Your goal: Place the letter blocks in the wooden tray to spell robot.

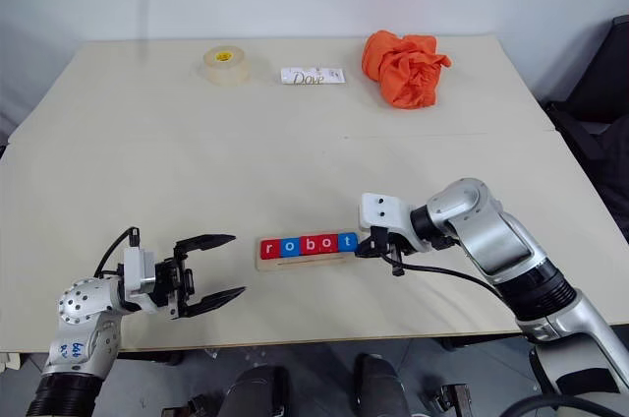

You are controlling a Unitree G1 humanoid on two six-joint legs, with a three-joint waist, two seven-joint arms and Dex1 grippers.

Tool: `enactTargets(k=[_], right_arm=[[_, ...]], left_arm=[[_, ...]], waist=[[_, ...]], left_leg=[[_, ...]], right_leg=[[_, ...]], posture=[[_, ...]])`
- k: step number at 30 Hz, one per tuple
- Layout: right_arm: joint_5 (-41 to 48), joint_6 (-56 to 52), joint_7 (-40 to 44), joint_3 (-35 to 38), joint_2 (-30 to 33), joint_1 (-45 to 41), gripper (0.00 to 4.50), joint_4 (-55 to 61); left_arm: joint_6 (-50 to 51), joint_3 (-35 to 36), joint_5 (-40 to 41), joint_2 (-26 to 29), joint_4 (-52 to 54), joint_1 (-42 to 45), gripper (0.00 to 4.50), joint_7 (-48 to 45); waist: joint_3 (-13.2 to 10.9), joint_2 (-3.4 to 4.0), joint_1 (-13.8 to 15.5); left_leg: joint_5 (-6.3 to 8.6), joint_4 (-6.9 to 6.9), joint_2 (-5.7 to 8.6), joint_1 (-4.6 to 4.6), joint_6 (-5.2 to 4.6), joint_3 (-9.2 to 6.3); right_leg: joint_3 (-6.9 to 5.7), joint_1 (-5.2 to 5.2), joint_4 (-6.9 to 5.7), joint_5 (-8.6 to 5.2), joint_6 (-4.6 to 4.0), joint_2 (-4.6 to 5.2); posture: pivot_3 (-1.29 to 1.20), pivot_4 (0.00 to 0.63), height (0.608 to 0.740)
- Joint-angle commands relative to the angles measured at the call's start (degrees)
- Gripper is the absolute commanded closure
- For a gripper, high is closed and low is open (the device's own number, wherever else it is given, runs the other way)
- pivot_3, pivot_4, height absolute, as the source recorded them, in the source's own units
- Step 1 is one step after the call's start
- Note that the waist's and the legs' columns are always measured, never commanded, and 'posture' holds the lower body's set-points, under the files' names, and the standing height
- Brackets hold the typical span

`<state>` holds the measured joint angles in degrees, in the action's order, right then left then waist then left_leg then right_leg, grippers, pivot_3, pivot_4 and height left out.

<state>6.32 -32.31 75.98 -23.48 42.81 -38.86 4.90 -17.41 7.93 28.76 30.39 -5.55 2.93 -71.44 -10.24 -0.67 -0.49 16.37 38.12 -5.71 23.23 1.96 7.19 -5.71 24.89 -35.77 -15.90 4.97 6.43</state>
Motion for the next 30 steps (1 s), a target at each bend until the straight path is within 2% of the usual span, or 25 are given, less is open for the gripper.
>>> enactTargets(k=[1, 14, 18, 22, 26, 30], right_arm=[[-0.5, 1.56, -0.15, 0.05, -0.8, -1.47, 4.46, -0.42], [-2.04, 2.83, -3.36, 0.38, -2.73, -1.22, 4.46, -1.5], [0.7, -0.25, -3.24, 2.51, -2.33, -0.79, 4.46, 2.44], [6.4, -1.12, -0.27, 7.18, 0.74, 1.92, 4.46, 7.77], [9.53, 2.83, 0.99, 12.25, 3.36, 6.27, 3.24, 6.5], [12.14, 11.49, 5.95, 18.12, 6.58, 12.89, 1.84, -0.35]], left_arm=[[-0.26, 0.25, 0.07, 0.31, 0.89, -0.6, 0.0, 0.0], [-0.46, -0.23, -0.24, -0.07, 0.55, -0.72, 0.0, 0.32], [-0.24, -0.26, -0.17, -0.2, 0.79, -0.44, 0.0, 0.49], [1.21, 0.58, -1.15, -0.07, 1.89, -1.14, 0.0, 3.83], [3.22, 1.51, -5.62, 1.33, 3.0, -2.05, 0.0, 10.03], [3.98, 3.64, -4.32, 2.82, 3.66, -2.62, 0.0, 11.25]], waist=[[0.0, 0.0, 0.05], [0.0, 0.0, 0.19], [0.0, 0.0, 0.19], [0.0, 0.0, 0.28], [0.01, -0.02, 0.41], [0.01, -0.02, 0.44]], left_leg=[[0.0, 0.0, 0.0, 0.0, 0.0, 0.0], [0.0, 0.01, 0.01, 0.01, 0.0, 0.0], [0.0, 0.0, 0.0, 0.01, 0.01, 0.0], [0.0, 0.0, 0.0, 0.01, 0.0, -0.01], [0.02, 0.01, 0.02, 0.0, -0.03, -0.06], [0.02, 0.0, 0.01, -0.03, -0.03, -0.07]], right_leg=[[0.0, 0.0, 0.0, 0.0, 0.0, 0.0], [0.0, 0.0, -0.01, 0.0, 0.0, 0.01], [0.0, 0.0, -0.01, 0.0, 0.0, 0.0], [0.0, 0.0, 0.0, 0.0, 0.0, 0.01], [-0.04, -0.12, 0.1, 0.01, 0.01, 0.02], [-0.04, -0.15, 0.12, 0.01, 0.02, 0.0]], posture=[[0.0, 0.15, 0.74], [0.0, 0.15, 0.74], [0.0, 0.15, 0.74], [0.0, 0.15, 0.74], [0.0, 0.15, 0.74], [0.0, 0.15, 0.74]])
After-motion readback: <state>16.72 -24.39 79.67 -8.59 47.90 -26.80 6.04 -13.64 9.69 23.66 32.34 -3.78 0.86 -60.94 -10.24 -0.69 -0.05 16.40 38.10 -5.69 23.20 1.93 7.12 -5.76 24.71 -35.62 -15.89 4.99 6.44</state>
